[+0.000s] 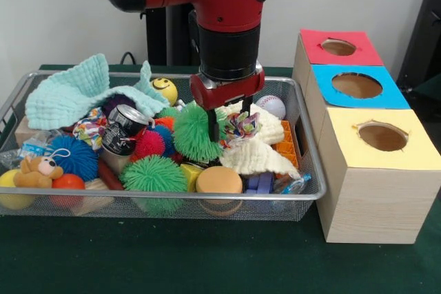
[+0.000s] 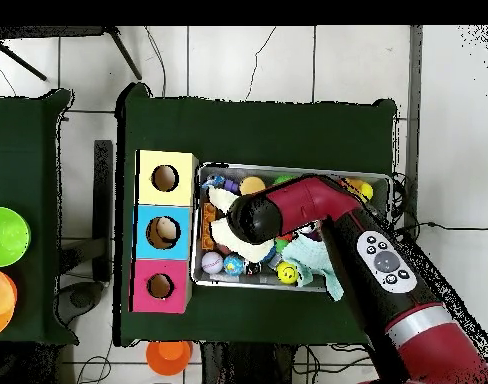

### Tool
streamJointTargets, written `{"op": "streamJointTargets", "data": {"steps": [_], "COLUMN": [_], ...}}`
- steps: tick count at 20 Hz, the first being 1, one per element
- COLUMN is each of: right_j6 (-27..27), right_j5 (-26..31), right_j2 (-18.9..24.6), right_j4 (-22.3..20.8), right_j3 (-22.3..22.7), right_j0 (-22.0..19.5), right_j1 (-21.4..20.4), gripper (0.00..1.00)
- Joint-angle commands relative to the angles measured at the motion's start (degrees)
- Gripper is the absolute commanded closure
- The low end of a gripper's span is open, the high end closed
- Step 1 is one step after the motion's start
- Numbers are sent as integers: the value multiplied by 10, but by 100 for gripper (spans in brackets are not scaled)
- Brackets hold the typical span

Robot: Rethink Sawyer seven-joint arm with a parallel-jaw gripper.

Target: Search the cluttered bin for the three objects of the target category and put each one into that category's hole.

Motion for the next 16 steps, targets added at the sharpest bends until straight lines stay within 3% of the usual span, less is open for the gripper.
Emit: {"op": "streamJointTargets", "data": {"steps": [1, 9, 16], "right_j6": [-68, -64, -64], "right_j5": [61, 31, -34], "right_j2": [-42, -32, 15], "right_j4": [-22, -10, 18], "right_j3": [-39, -24, 10], "right_j0": [4, -10, -50], "right_j1": [2, -5, -10], "gripper": [0, 0, 0]}}
